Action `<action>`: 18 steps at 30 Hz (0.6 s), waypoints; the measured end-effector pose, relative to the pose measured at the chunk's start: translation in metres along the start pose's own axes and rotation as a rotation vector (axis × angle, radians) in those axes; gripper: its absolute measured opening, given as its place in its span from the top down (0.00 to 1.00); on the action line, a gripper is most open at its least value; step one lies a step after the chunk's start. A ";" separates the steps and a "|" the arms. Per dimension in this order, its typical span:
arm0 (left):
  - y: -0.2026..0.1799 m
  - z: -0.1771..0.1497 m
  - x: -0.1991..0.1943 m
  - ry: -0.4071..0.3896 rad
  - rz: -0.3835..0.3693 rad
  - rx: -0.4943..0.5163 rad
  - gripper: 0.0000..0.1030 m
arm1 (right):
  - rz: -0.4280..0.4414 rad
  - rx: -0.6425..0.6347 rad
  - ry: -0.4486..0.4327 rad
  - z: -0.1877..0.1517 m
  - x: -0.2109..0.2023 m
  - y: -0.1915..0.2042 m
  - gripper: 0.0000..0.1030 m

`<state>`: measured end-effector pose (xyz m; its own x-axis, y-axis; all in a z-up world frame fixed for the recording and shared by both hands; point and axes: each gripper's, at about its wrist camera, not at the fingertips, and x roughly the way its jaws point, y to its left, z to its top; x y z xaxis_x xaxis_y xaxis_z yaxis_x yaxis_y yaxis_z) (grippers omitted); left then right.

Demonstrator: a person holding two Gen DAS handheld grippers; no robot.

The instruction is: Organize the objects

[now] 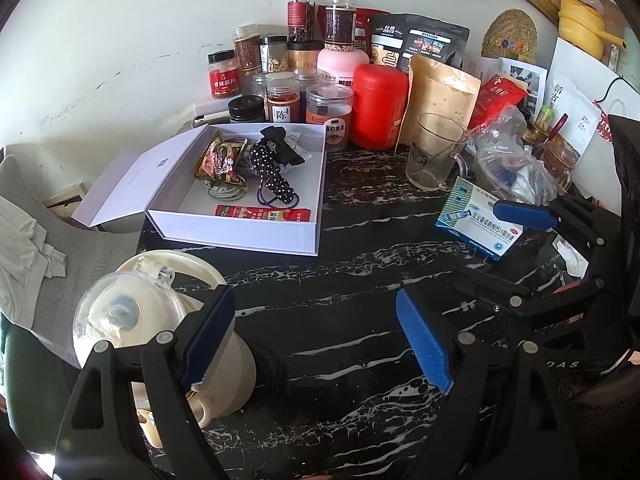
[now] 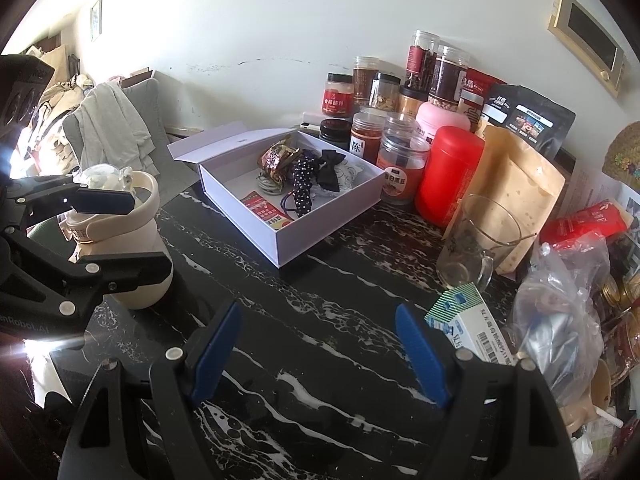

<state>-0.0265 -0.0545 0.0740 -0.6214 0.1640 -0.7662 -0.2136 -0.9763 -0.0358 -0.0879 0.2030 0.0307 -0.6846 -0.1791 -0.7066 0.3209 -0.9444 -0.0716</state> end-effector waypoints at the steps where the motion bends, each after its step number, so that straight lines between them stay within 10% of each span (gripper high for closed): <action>1: 0.001 0.000 -0.001 0.000 0.002 -0.003 0.20 | -0.002 0.001 0.000 0.000 0.000 0.000 0.23; 18: 0.000 -0.006 -0.012 -0.003 0.005 0.003 0.20 | -0.009 0.006 -0.008 -0.001 -0.006 0.000 0.23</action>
<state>-0.0139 -0.0573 0.0795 -0.6247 0.1596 -0.7643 -0.2127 -0.9767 -0.0301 -0.0832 0.2043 0.0345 -0.6923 -0.1729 -0.7006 0.3108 -0.9477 -0.0733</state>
